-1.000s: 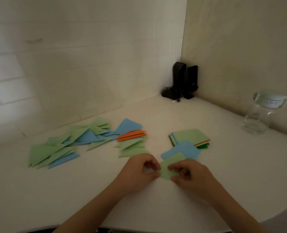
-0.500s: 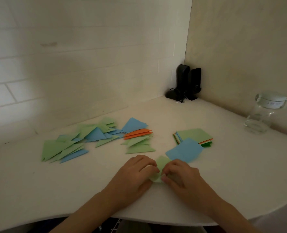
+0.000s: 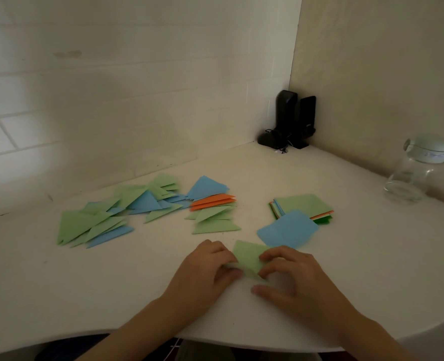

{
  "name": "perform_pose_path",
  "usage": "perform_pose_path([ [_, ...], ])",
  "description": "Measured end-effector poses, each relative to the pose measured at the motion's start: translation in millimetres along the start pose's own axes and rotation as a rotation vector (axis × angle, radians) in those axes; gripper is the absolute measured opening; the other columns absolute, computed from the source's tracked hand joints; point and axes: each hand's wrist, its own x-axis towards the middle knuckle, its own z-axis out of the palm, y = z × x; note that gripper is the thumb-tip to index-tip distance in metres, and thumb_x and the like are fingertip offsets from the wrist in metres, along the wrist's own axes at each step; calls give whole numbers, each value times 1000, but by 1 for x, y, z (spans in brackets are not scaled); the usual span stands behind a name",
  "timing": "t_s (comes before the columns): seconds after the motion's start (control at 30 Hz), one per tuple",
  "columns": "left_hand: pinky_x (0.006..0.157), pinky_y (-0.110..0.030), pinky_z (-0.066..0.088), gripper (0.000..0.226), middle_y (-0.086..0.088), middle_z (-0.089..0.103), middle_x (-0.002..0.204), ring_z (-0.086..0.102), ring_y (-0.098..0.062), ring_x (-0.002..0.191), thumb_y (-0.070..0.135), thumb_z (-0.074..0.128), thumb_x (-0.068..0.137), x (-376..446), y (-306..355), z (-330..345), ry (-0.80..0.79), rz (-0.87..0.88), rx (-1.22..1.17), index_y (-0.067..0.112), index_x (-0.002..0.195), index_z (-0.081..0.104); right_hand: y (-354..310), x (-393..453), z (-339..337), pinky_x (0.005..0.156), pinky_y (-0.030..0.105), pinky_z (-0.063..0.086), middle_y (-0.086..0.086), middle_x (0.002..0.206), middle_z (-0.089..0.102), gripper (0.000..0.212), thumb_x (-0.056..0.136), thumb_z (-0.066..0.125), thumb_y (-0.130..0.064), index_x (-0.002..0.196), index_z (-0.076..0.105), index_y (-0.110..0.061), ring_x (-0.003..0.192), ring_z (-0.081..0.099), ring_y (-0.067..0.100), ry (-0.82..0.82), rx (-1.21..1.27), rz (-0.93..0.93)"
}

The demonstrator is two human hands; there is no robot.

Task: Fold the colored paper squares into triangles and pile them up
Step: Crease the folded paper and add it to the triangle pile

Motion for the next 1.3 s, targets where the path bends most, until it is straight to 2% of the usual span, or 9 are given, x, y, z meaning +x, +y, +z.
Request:
perform_pose_path([
  [0.2,80,-7,30,32,16,51,88,41,2,92,68,58,66,6,-7,6,46,-158,-92,36,70,52,-7,5,12,75,36,50,-23,90,56,30,71,57,-58,63,65,-31,86,56,-3,183,-49,94],
  [0.47,76,-18,34,42,11,45,83,39,-8,86,72,53,65,12,-4,14,103,-188,70,29,61,52,-10,7,17,69,28,43,-19,90,48,27,70,55,-59,63,53,-32,86,53,4,184,-152,136],
  [0.63,76,-9,31,31,16,47,90,39,-3,90,55,70,70,15,-8,0,-36,-241,-34,33,78,50,-8,8,18,72,25,33,-21,96,43,29,65,52,-62,82,47,-38,93,47,0,137,-64,176],
  [0.73,75,-7,31,29,18,48,91,40,3,92,46,73,73,14,-11,-7,-44,-237,-46,32,86,51,-3,8,14,80,23,37,-23,101,41,30,64,53,-60,88,48,-42,99,45,-4,103,17,185],
  [0.87,77,-14,33,18,18,49,93,42,-1,93,38,69,81,13,-6,-8,-67,-162,-45,36,95,58,2,9,3,81,2,33,-19,102,47,34,62,55,-52,95,51,-43,97,46,-9,32,149,172],
  [0.93,80,-22,38,19,13,51,97,45,-8,93,30,58,87,12,-3,-4,-90,-63,-32,35,104,64,0,10,-4,80,1,33,-17,103,50,36,63,53,-45,100,52,-43,98,47,-8,-10,196,159],
  [1.1,75,-25,44,43,7,54,106,45,-9,89,20,35,86,5,1,0,-99,92,120,37,111,65,2,13,-10,84,6,37,-24,104,54,50,65,54,-8,105,57,-38,97,51,-8,25,97,48],
  [1.2,79,-32,45,34,11,55,118,46,-9,99,26,39,87,2,6,-7,-147,125,138,36,110,62,4,17,-6,76,28,46,-17,96,57,40,70,62,-10,104,62,-32,91,55,5,71,-102,-57],
  [1.3,90,-29,36,30,20,49,129,39,-4,114,48,43,88,-2,12,-14,-205,139,139,36,110,59,1,28,-6,69,28,41,-9,94,53,29,73,62,-21,99,66,-34,86,51,10,67,-218,-98],
])
